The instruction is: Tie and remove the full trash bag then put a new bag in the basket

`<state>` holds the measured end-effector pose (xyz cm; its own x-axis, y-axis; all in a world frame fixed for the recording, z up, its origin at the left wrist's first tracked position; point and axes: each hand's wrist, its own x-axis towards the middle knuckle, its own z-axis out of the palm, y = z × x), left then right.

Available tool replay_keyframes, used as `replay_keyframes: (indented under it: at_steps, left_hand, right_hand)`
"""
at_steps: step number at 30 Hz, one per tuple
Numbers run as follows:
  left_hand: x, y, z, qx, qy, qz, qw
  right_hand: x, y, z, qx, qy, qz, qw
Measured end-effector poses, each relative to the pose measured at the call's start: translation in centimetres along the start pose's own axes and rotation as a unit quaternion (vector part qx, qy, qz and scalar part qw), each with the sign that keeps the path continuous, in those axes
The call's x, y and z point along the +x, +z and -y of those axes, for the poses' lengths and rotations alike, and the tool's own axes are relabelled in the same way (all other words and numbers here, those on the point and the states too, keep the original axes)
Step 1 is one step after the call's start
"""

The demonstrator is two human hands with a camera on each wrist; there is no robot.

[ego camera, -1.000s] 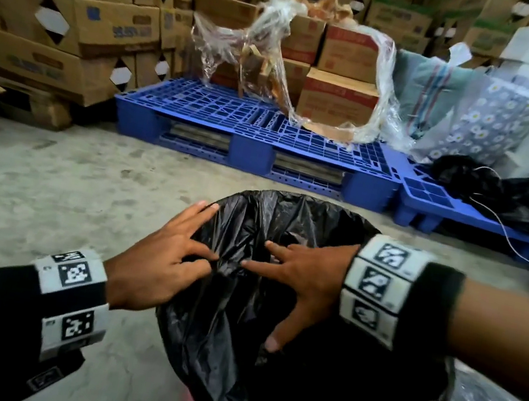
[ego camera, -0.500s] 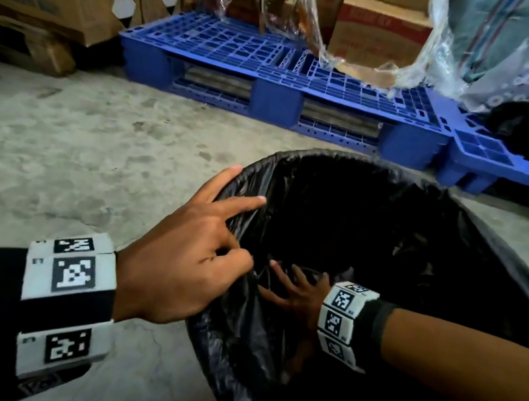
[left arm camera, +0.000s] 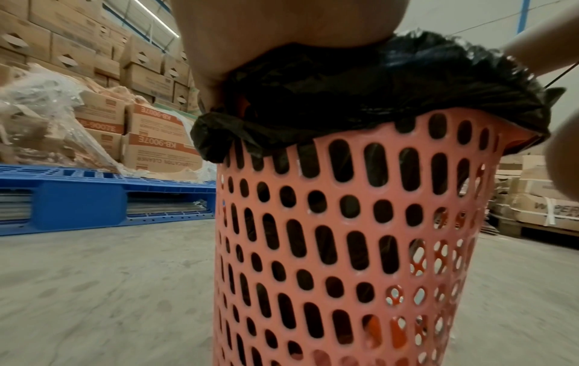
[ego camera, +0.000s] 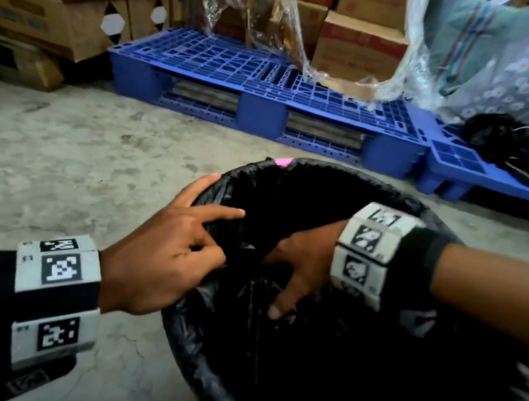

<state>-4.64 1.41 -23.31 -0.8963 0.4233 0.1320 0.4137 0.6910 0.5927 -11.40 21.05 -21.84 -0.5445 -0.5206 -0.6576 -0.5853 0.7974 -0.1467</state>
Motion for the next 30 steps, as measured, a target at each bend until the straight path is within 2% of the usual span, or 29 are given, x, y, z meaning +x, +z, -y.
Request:
replay_keyframes:
  at_steps: [2, 4, 6, 8, 11, 13, 15, 18, 20, 22, 24, 27, 30]
  left_hand:
    - [0.2, 0.1, 0.1, -0.009, 0.007, -0.006, 1.000]
    - [0.4, 0.2, 0.4, -0.022, 0.008, -0.015, 1.000]
    - [0.7, 0.2, 0.4, -0.031, 0.013, -0.016, 0.999]
    - [1.0, 0.3, 0.3, -0.028, 0.017, -0.016, 0.999]
    - [1.7, 0.4, -0.1, -0.036, 0.019, -0.017, 0.999]
    - [2.0, 0.3, -0.5, -0.044, 0.020, -0.018, 0.999]
    - [2.3, 0.0, -1.0, -0.042, 0.006, -0.029, 0.999]
    - [3.1, -0.7, -1.7, -0.074, -0.051, -0.062, 0.994]
    - [3.7, -0.9, -1.9, -0.139, -0.095, -0.046, 0.985]
    - [3.8, -0.6, -1.9, -0.184, -0.115, -0.023, 0.976]
    - [3.8, -0.2, -1.9, -0.210, -0.129, -0.027, 0.969]
    - [2.4, -0.3, -1.4, -0.231, -0.127, -0.114, 0.958]
    - [-3.4, 0.7, -0.1, -0.197, -0.115, -0.204, 0.952]
  right_hand:
    - [-3.7, -1.3, -1.2, -0.016, 0.016, -0.044, 0.999]
    - [-7.6, -0.8, -3.4, -0.050, 0.051, -0.057, 0.996]
    - [-11.5, 1.0, -5.9, -0.123, 0.131, -0.054, 0.982]
    - [-14.5, 3.6, -8.0, -0.135, 0.174, -0.075, 0.973]
    - [-16.8, 6.5, -9.2, -0.028, 0.134, -0.179, 0.974]
    - [-17.0, 7.5, -9.5, 0.051, 0.109, -0.255, 0.959]
    - [-16.7, 8.0, -9.9, 0.085, 0.101, -0.309, 0.942]
    - [-16.2, 8.1, -10.7, 0.117, 0.107, -0.322, 0.933]
    - [-15.8, 8.2, -11.0, 0.142, 0.114, -0.314, 0.932]
    - [-15.2, 8.5, -11.5, 0.159, 0.112, -0.320, 0.927]
    - [-15.3, 8.6, -11.4, 0.179, 0.106, -0.337, 0.918]
    - [-17.2, 9.4, -10.3, 0.243, 0.108, -0.416, 0.869]
    - [-20.5, 14.5, -7.6, 0.292, 0.128, -0.508, 0.800]
